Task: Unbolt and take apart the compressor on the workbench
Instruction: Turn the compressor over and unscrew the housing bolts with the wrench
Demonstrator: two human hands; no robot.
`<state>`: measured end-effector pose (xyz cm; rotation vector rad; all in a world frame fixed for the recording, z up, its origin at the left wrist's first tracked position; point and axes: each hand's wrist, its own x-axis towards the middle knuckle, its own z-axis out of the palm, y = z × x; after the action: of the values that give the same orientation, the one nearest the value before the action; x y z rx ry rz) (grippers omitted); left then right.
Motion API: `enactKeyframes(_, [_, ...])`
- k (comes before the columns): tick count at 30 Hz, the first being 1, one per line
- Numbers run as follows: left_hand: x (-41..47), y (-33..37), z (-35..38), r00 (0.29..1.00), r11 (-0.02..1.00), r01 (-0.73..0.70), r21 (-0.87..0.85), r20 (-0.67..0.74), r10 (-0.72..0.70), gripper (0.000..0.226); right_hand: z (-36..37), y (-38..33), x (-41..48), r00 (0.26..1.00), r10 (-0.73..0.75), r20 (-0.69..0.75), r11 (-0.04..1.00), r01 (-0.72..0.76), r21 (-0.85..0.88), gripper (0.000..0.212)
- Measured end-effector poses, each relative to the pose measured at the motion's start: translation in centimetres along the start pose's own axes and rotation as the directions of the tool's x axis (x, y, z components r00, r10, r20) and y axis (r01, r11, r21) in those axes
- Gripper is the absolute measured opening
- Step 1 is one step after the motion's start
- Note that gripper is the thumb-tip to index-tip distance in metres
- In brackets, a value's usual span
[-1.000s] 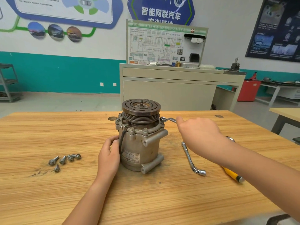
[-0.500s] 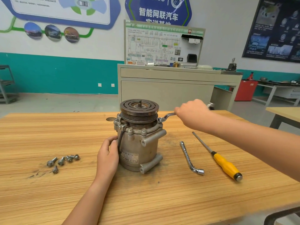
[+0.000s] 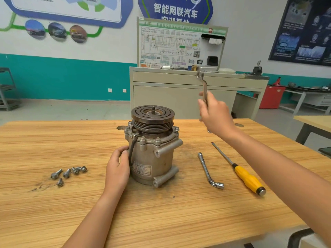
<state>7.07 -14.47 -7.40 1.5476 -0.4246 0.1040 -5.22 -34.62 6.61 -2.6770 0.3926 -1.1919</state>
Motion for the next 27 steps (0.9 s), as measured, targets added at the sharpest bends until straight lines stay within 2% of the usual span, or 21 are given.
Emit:
enactKeyframes(1, [0.0,0.0,0.0,1.000,1.000,-0.002,0.006,-0.001,0.002,0.022,-0.8,-0.3,-0.9,1.000,-0.015,0.012,1.000,0.015,-0.017,0.029])
enactKeyframes(3, [0.0,0.0,-0.1,1.000,1.000,-0.006,0.018,-0.002,0.006,0.023,-2.0,-0.9,-2.8,0.994,-0.058,0.095,0.977,0.076,-0.199,0.026])
enactKeyframes(6, [-0.1,0.1,-0.1,1.000,1.000,-0.005,0.025,0.004,0.005,0.025,-2.6,-1.9,-4.7,0.959,-0.007,0.282,0.856,0.152,-0.493,0.027])
enactKeyframes(8, [-0.2,0.1,-0.2,1.000,1.000,-0.004,0.030,0.010,0.004,0.027,-2.5,-2.6,-5.1,0.935,0.034,0.353,0.799,0.187,-0.572,0.036])
enactKeyframes(12, [-0.3,0.2,-0.3,1.000,1.000,0.004,0.026,0.023,-0.005,0.028,-2.3,-3.6,-5.1,0.911,0.042,0.410,0.760,0.238,-0.605,0.045])
enactKeyframes(19, [-0.3,0.2,-0.2,1.000,1.000,0.014,0.022,0.018,-0.015,0.028,-2.2,-6.9,-4.9,0.845,0.072,0.529,0.601,0.386,-0.699,0.033])
enactKeyframes(25, [-0.3,0.2,-0.2,1.000,1.000,0.021,0.020,0.019,-0.021,0.027,-2.8,-4.5,-3.6,0.832,0.036,0.554,0.615,0.419,-0.668,0.030])
enactKeyframes(27, [-0.2,0.1,-0.2,0.999,1.000,0.026,0.018,0.020,-0.026,0.026,-3.0,-3.3,-3.0,0.833,0.000,0.554,0.577,0.452,-0.680,0.034])
